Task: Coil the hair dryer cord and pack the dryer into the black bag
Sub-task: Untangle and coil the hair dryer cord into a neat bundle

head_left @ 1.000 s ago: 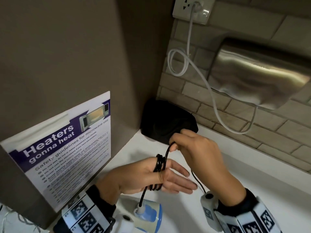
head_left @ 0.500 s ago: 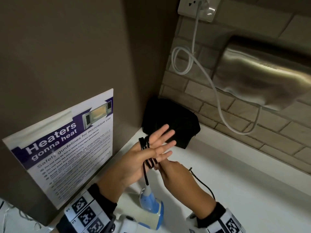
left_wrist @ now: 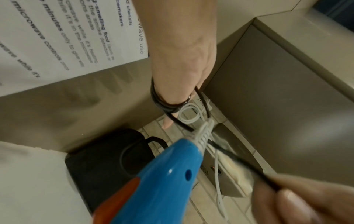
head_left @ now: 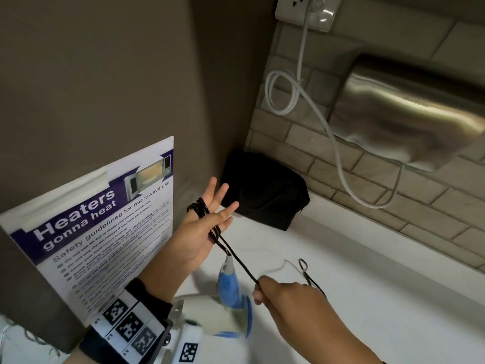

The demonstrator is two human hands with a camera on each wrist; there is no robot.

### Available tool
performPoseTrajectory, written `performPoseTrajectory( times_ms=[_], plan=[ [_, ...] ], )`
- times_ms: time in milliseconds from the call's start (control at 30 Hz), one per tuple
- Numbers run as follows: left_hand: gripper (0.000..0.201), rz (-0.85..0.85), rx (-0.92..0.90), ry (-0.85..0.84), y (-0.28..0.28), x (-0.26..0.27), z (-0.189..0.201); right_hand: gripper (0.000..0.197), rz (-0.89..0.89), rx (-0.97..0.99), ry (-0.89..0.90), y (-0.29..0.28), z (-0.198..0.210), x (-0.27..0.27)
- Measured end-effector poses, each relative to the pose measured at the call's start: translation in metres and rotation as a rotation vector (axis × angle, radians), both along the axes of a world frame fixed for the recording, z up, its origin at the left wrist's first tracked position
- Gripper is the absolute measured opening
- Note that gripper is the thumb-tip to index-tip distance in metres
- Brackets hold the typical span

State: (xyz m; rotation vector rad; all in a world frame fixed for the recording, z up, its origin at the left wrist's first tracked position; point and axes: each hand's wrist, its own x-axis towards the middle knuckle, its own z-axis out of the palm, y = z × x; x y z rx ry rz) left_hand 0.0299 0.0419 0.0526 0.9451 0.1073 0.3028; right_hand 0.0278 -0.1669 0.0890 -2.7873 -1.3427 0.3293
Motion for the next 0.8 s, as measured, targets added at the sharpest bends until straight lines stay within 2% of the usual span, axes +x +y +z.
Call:
performPoseTrajectory(
  times_ms=[67, 133, 200, 300, 400, 467, 600, 733, 800],
  plan=[
    [0.065, -0.040, 0.035, -0.008, -0.001, -0.001, -0.001, 0.015, -0.004, 0.049, -0.092, 0.000, 0.017, 0.000],
    [0.061, -0.094, 0.102, -0.019, -0.009, -0.003, 0.001, 0.020, -0.023, 0.228, -0.151, -0.002, 0.030, 0.001],
    [0.058, -0.132, 0.183, -0.018, -0.019, -0.006, 0.005, 0.013, 0.036, 0.364, -0.190, 0.000, 0.037, 0.005],
    [0.053, -0.220, 0.290, -0.024, -0.033, -0.010, 0.012, 0.017, 0.102, 0.500, -0.211, 0.010, 0.053, 0.008],
    [0.043, -0.314, 0.240, -0.009, -0.043, -0.017, 0.016, 0.023, 0.140, 0.636, -0.186, 0.018, 0.059, 0.020],
    [0.042, -0.379, 0.209, 0.007, -0.046, -0.024, 0.018, 0.018, 0.129, 0.688, -0.174, 0.022, 0.059, 0.033],
    [0.052, -0.576, 0.200, -0.006, -0.048, -0.037, 0.019, 0.015, 0.113, 0.808, -0.055, 0.027, 0.056, 0.058],
    [0.042, -0.697, 0.188, -0.029, -0.048, -0.042, 0.021, 0.006, 0.053, 0.850, 0.172, 0.038, 0.035, 0.071],
    [0.036, -0.697, 0.211, -0.042, -0.046, -0.043, 0.023, 0.012, 0.013, 0.865, 0.320, 0.039, 0.025, 0.070]
  ],
)
